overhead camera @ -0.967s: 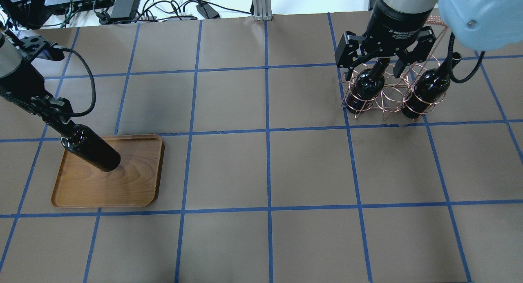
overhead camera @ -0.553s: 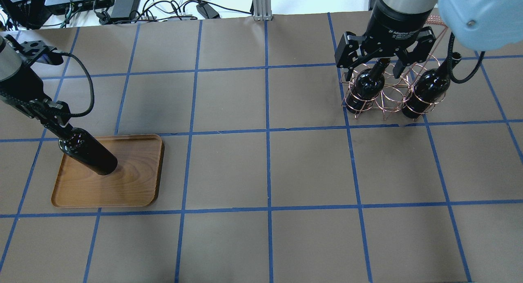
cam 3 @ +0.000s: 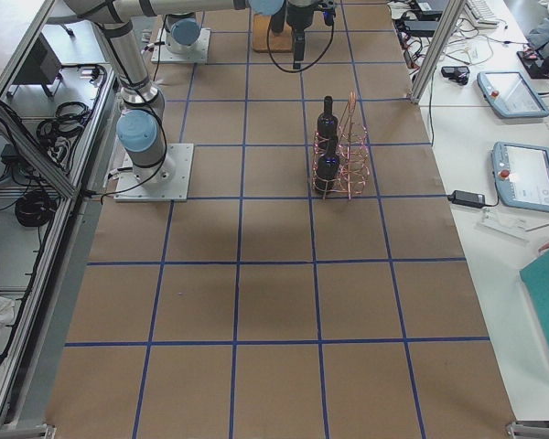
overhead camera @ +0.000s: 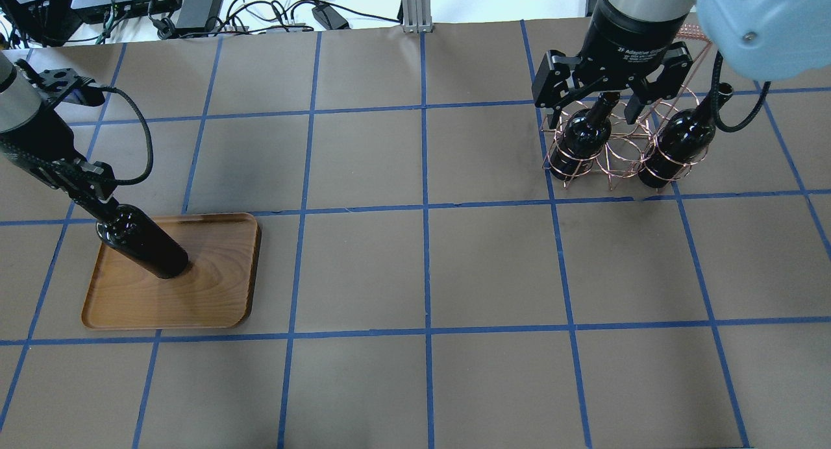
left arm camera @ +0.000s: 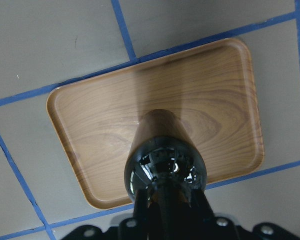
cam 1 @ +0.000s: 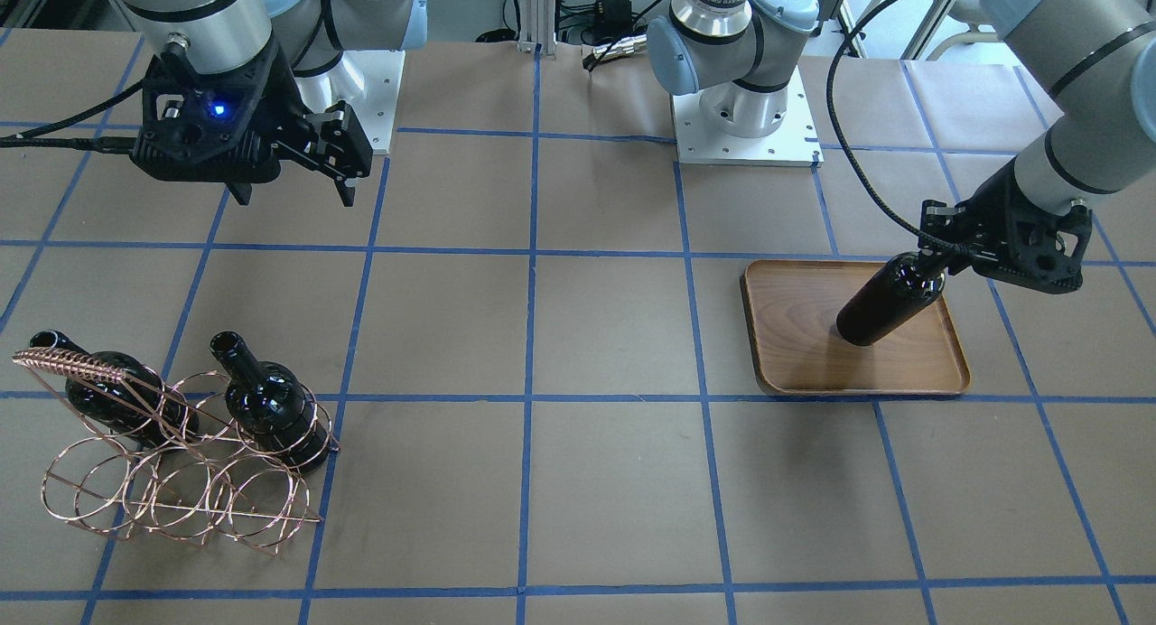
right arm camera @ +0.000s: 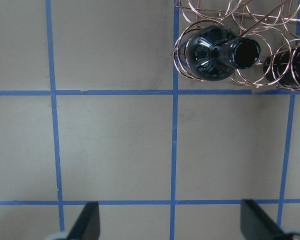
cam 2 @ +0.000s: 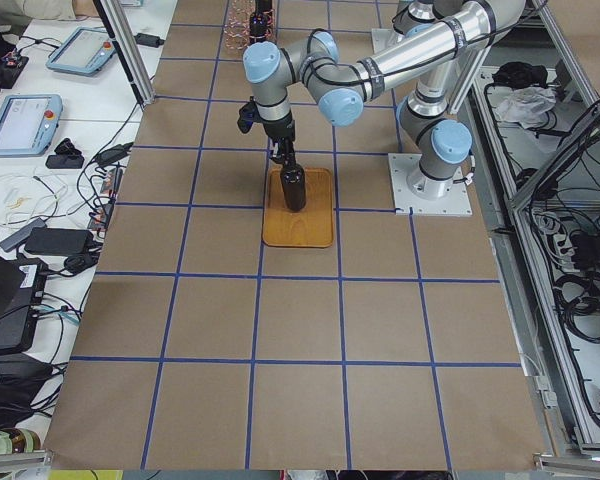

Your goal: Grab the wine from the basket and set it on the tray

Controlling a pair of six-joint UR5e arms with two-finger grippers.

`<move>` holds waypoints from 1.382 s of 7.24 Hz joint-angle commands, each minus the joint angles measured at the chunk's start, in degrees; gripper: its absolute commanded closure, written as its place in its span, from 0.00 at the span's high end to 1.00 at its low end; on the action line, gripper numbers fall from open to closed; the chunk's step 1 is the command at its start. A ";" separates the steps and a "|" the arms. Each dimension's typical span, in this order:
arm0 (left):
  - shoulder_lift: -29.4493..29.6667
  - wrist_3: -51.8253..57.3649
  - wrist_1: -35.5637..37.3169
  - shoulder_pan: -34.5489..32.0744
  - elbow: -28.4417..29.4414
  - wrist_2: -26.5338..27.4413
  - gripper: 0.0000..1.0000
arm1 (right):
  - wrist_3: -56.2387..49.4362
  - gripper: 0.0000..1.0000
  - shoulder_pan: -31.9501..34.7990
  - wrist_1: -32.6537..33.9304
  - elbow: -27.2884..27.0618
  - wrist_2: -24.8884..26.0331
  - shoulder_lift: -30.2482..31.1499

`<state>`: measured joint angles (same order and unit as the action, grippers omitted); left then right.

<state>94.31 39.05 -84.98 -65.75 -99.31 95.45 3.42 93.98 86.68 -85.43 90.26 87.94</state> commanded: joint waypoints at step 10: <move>-6.33 -31.10 -3.18 -16.31 5.53 -0.95 1.00 | -0.26 1.00 -0.02 -0.11 -0.26 0.09 0.04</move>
<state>88.64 13.30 -88.50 -77.75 -93.98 95.55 3.16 93.95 86.50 -85.61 90.36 87.95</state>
